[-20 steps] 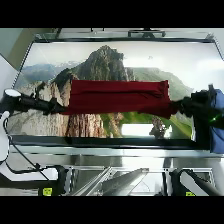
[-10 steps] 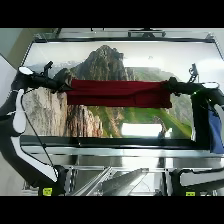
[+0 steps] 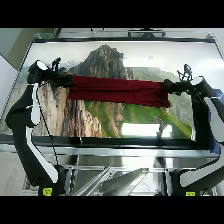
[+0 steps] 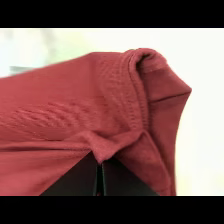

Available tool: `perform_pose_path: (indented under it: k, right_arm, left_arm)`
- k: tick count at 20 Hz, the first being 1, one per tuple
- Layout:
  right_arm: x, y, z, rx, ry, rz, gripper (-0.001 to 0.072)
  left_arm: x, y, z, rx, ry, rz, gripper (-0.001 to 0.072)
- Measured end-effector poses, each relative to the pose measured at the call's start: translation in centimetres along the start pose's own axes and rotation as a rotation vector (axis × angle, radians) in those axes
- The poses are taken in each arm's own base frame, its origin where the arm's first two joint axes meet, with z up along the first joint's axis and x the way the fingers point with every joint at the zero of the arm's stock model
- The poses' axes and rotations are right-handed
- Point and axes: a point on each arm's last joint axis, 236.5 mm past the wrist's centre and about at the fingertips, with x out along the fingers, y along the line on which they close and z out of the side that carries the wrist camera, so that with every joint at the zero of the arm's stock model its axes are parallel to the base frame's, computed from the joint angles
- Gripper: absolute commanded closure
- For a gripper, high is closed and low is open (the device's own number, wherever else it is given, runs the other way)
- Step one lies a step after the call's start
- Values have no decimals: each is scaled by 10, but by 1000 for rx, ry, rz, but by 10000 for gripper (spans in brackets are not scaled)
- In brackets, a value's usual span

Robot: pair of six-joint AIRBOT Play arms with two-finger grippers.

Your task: Fold the shirts.

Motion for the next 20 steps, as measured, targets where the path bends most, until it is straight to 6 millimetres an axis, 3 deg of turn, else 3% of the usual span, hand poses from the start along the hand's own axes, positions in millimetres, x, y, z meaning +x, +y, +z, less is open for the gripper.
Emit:
perform_pose_path:
  k: [3, 4, 5, 6, 7, 9, 10, 11, 13, 16, 20]
  right_arm:
    - [4, -2, 1, -53, -6, -69, 695]
    - [5, -2, 1, -66, -7, -80, 624]
    - [5, -1, 2, -76, -10, -90, 391]
    - [3, -1, 5, -101, -13, -103, 237]
    - [-1, 1, 7, -111, -13, -103, 195]
    - [-16, 8, 15, -133, -12, -93, 191]
    - [-23, 5, 19, -133, -7, -93, 71]
    - [-29, -1, 21, -127, -1, -98, 9]
    - [-34, -9, 17, -97, 39, -75, 5]
    - [-22, -15, -4, -51, 136, 5, 4]
    - [-1, 7, -26, -26, 215, 186, 4]
  left_arm:
    - [3, -3, 7, 27, -17, 42, 697]
    - [4, -3, 8, 34, -20, 51, 688]
    - [5, -4, 8, 36, -21, 55, 596]
    - [4, -3, 8, 44, -21, 68, 389]
    - [1, -4, 9, 46, -22, 71, 310]
    - [-8, -16, 12, 46, -38, 47, 277]
    - [-13, -21, 13, 50, -45, 37, 277]
    - [-18, -25, 15, 53, -55, 30, 277]
    - [-28, -29, 19, 59, -76, 29, 278]
    - [-38, -38, 22, 67, -94, 15, 278]
    - [-48, -42, 24, 74, -110, 15, 278]
